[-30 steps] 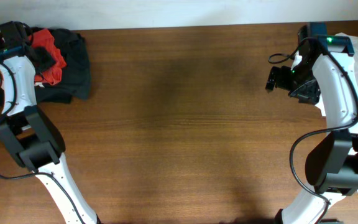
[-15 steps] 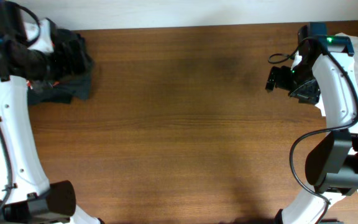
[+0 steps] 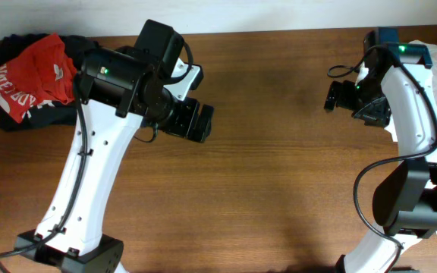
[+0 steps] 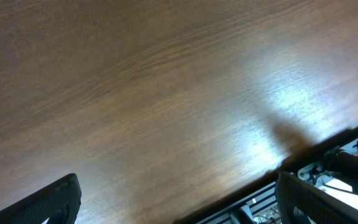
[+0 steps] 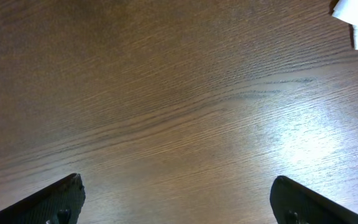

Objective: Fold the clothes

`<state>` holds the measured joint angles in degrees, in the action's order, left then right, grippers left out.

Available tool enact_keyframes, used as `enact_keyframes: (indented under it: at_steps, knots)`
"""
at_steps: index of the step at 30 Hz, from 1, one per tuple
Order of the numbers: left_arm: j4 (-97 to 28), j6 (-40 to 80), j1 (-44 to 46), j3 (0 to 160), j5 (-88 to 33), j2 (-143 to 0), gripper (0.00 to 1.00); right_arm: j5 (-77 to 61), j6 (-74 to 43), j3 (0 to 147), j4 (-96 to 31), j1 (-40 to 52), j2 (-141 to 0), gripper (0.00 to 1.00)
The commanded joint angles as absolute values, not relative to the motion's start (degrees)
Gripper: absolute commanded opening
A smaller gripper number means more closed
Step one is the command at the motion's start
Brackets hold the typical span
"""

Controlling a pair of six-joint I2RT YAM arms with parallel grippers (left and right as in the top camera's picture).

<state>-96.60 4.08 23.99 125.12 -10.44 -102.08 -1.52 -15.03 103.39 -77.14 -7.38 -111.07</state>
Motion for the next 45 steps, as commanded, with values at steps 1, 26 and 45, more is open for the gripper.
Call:
enact_keyframes:
  at_steps: [1, 26, 45]
  knots:
    - [-96.7, 3.6, 24.0, 124.8, -9.6, -100.9, 0.99, -1.4, -15.5, 104.2, -77.1, -7.5, -110.2, 0.99]
    - [-23.1, -10.0, 8.0, 37.5, -10.2, -35.7, 0.99, -1.4, -15.5, 104.2, -77.1, -7.5, -110.2, 0.99]
    - [-4.3, -9.9, 0.1, 0.5, -4.7, -0.3, 0.99, -1.4, -15.5, 104.2, -77.1, -7.5, -110.2, 0.99]
